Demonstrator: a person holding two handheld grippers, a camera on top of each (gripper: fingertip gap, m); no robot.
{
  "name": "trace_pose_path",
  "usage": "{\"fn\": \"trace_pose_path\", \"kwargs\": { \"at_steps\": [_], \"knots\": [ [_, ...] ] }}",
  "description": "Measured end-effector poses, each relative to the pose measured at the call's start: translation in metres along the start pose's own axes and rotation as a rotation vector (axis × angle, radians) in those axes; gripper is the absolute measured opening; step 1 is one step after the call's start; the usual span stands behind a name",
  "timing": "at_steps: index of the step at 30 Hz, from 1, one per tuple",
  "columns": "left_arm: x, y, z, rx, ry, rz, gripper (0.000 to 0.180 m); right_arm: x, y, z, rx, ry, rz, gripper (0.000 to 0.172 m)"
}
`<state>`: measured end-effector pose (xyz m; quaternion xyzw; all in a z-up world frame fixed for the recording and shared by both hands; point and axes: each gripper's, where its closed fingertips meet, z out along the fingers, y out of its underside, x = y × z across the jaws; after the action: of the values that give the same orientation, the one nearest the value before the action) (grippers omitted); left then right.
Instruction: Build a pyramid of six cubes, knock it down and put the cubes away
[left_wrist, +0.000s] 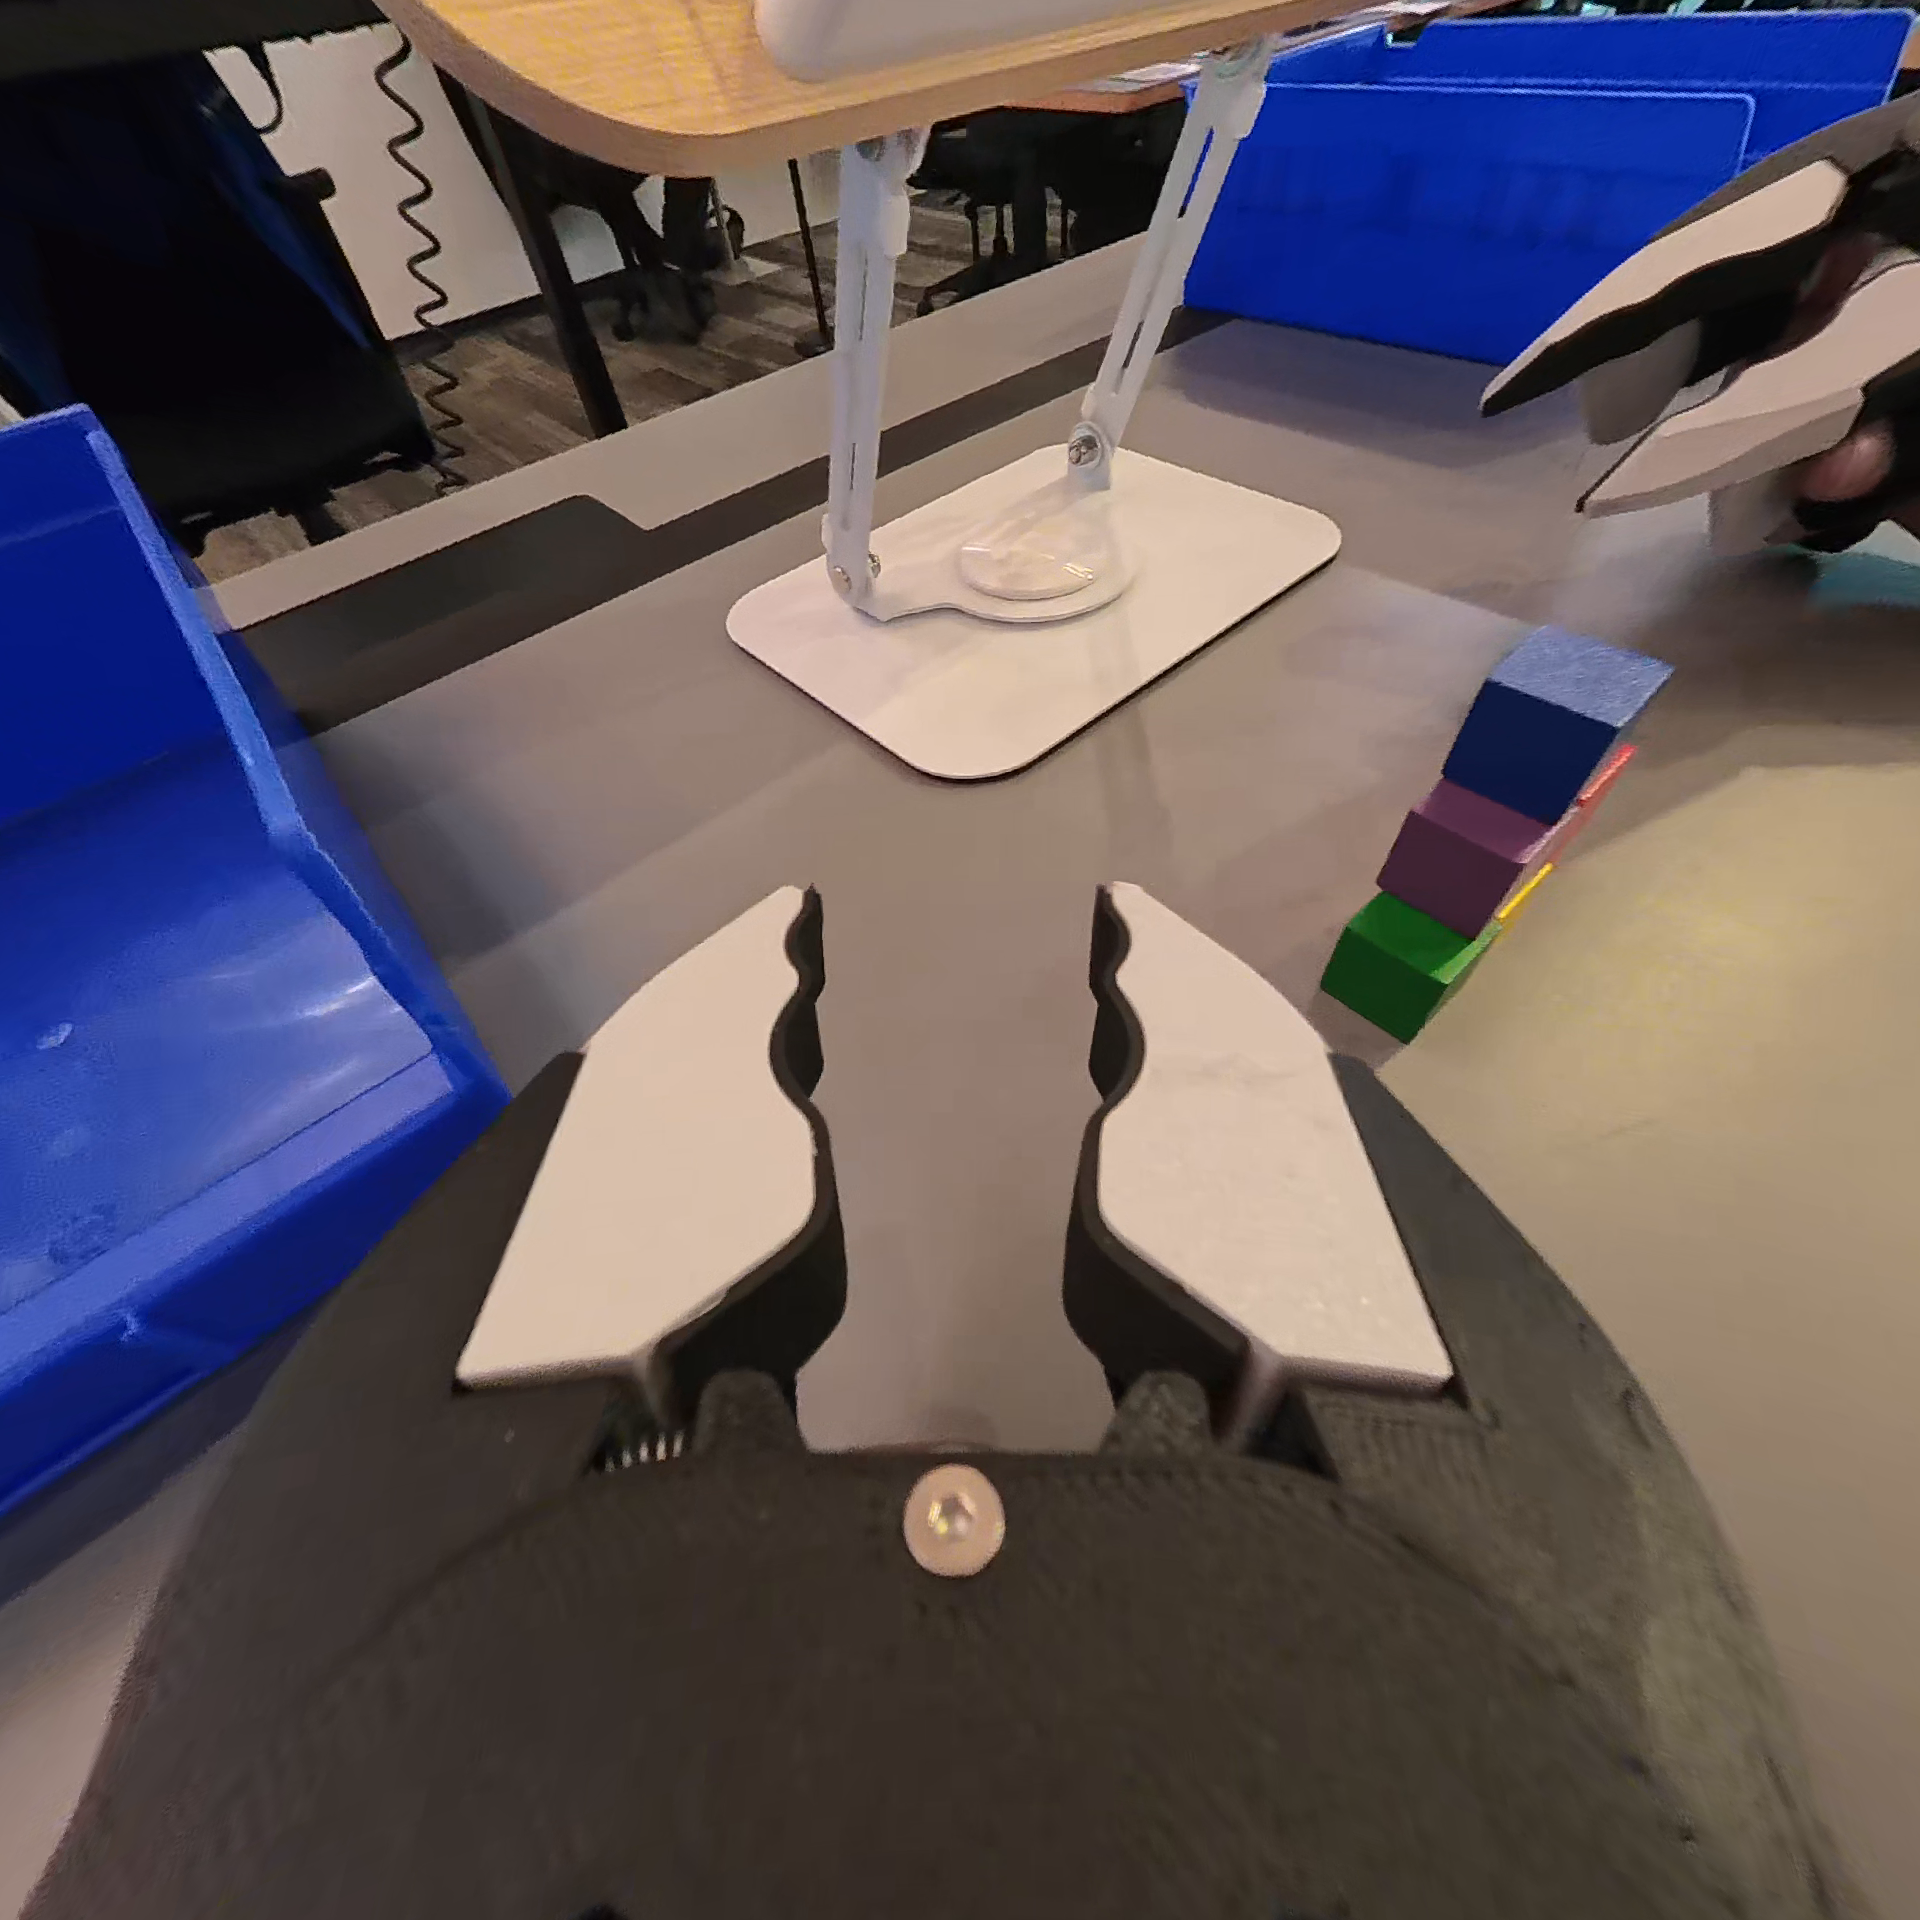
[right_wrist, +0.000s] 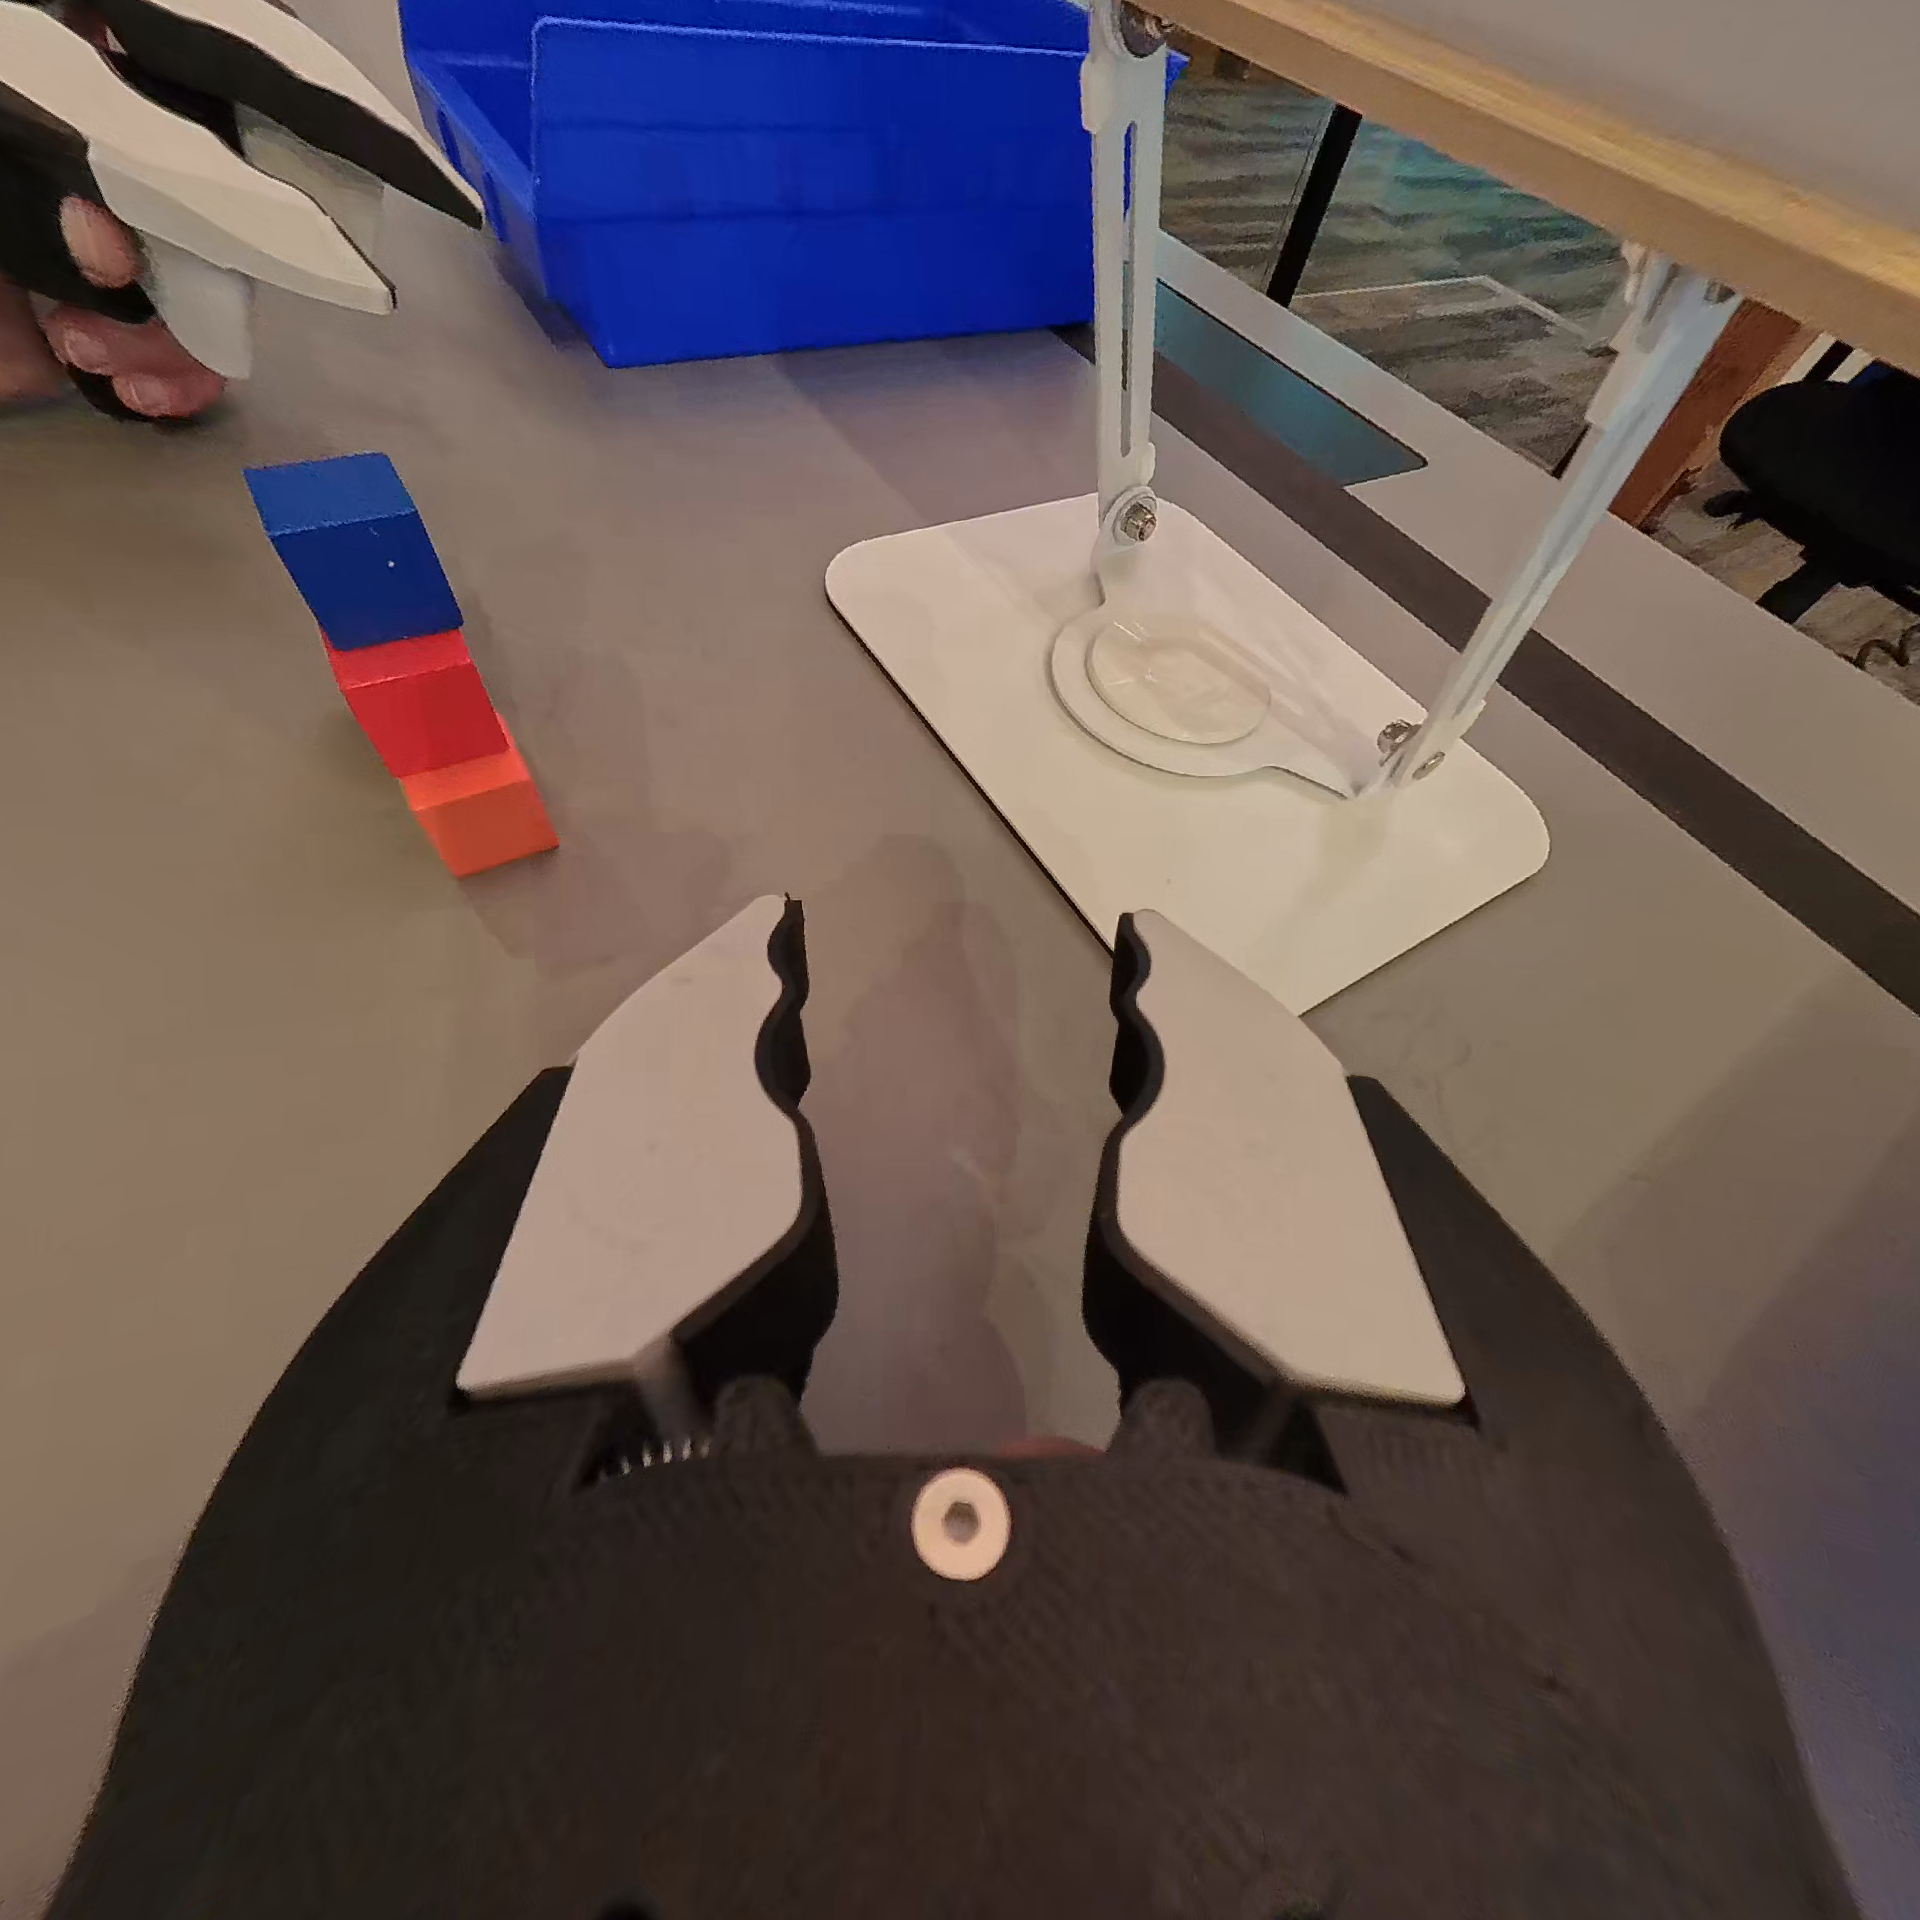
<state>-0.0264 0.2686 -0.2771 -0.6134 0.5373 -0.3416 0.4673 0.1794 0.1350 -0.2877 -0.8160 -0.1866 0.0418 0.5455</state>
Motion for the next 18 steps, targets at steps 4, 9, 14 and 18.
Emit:
{"fn": "trace_pose_path", "kwargs": {
  "at_steps": [4, 9, 14, 18],
  "knots": [
    [-0.003, 0.001, 0.000, -0.008, -0.032, 0.036, 0.049, 0.001, 0.002, 0.002, -0.019, 0.018, -0.025, 0.057],
    [-0.010, 0.003, 0.000, -0.017, -0.074, 0.048, 0.047, 0.022, 0.013, -0.005, -0.048, 0.075, -0.018, 0.057],
    [-0.022, 0.005, 0.002, -0.036, -0.130, 0.070, 0.043, 0.046, 0.020, -0.014, -0.067, 0.124, -0.031, 0.057],
    [-0.027, 0.004, 0.004, -0.028, -0.105, 0.032, 0.041, 0.058, 0.022, -0.017, -0.086, 0.141, -0.044, 0.057]
  ]
}}
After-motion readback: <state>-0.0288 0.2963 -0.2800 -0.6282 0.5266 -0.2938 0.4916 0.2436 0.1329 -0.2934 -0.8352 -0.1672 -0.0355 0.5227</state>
